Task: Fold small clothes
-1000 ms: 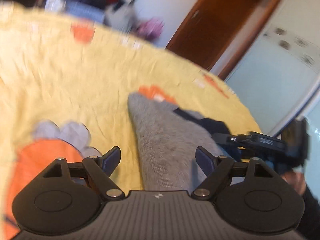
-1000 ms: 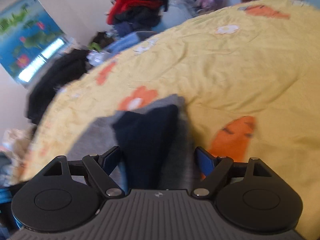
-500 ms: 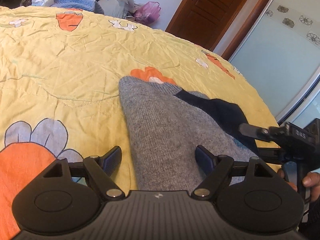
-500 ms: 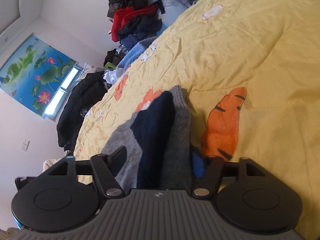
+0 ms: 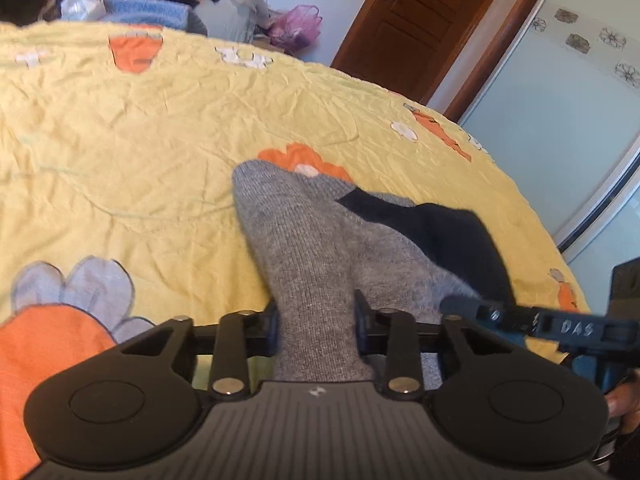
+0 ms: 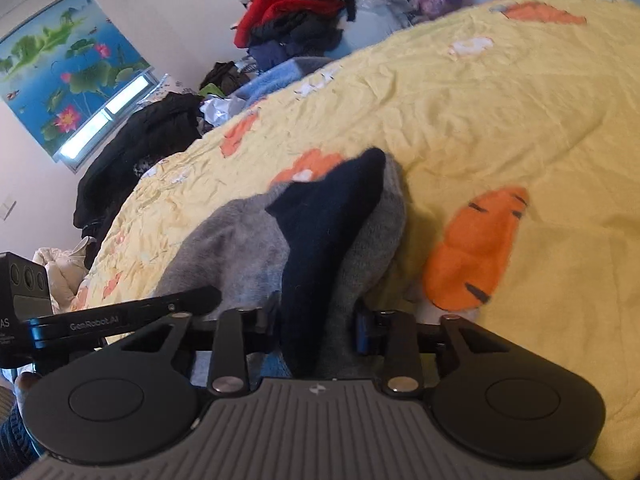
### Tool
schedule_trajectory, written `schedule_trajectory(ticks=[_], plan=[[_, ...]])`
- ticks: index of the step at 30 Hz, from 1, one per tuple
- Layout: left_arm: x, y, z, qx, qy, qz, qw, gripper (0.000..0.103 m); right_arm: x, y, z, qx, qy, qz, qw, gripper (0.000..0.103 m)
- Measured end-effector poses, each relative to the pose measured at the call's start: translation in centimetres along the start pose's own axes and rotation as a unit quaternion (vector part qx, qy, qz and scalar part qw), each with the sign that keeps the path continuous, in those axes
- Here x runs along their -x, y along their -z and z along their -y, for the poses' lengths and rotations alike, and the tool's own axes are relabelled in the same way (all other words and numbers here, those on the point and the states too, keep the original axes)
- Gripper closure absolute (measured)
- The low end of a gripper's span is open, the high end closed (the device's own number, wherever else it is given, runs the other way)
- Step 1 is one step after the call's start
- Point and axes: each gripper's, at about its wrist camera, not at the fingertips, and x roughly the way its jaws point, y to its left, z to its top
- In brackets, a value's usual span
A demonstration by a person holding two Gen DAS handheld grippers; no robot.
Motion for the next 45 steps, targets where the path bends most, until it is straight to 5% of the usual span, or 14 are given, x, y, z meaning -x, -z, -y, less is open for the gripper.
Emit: schedule_trajectory(ticks=[10, 14, 17, 19, 22, 25, 27, 28, 29, 30, 35, 39, 43, 45], plan=[[5.5, -3.6, -6.0, -0.009, -0.069, 0.015, 0.9975, 0.075, -3.0, -1.9, -5.2, -0.031, -0.109, 0.008, 0.994, 0.074], [4.4, -4.2, -10.4, 0.034, -0.085, -0.006, 0.9958, 0.068, -7.2, -2.1, -6.4, -0.023, -0.089, -0.006, 0.996, 0.075], [6.0, -2.5, -11.8, 0.070, -0.051, 0.018, 0.9961, 0.054, -8.1, -1.3, -5.6, -0.053, -0.066, -0.020, 0.996, 0.056], [7.9, -0.7, -12.1, 0.085, -0.031, 0.039, 0.9951, 0.030, -6.3, -0.5, -5.4, -0.065, -0.078, -0.018, 0.995, 0.027], [10.1, 2.8, -11.9, 0.092, 0.004, 0.044, 0.9948, 0.026, -2.5, 1.2, -5.3, -0.053, -0.085, 0.007, 0.995, 0.020], [10.7, 5.7, -11.6, 0.102, 0.021, 0.026, 0.9943, 0.026, -0.9, 3.5, -5.4, -0.046, -0.075, -0.023, 0.996, 0.020], [10.9, 7.0, -11.0, 0.096, 0.016, 0.037, 0.9946, 0.038, -0.9, 4.9, -5.8, -0.046, -0.087, -0.049, 0.994, 0.030], [10.9, 7.2, -10.7, 0.091, 0.012, 0.033, 0.9953, 0.058, -1.2, 5.7, -6.4, -0.039, -0.093, -0.060, 0.993, 0.057], [10.6, 7.2, -10.6, 0.095, 0.019, 0.015, 0.9952, 0.089, -1.5, 6.3, -6.9, -0.032, -0.093, -0.070, 0.993, 0.073], [10.8, 7.2, -10.7, 0.105, 0.017, 0.011, 0.9943, 0.089, -1.6, 6.6, -7.4, -0.023, -0.088, -0.075, 0.993, 0.078], [13.9, 6.5, -10.4, 0.067, 0.000, 0.031, 0.9973, 0.090, 0.9, 6.3, -9.8, 0.035, -0.096, -0.054, 0.993, 0.078], [12.7, 7.9, -10.7, 0.053, -0.032, 0.002, 0.9981, 0.087, -0.3, 7.8, -9.5, 0.058, -0.047, -0.082, 0.994, 0.074], [16.0, 8.6, -8.8, -0.006, -0.067, 0.047, 0.9966, 0.084, 1.2, 6.6, -8.1, -0.006, -0.083, -0.056, 0.995, 0.042], [17.8, 8.3, -7.1, -0.058, -0.092, 0.090, 0.9900, 0.079, 2.7, 4.9, -7.8, -0.016, -0.102, -0.007, 0.995, 0.036]])
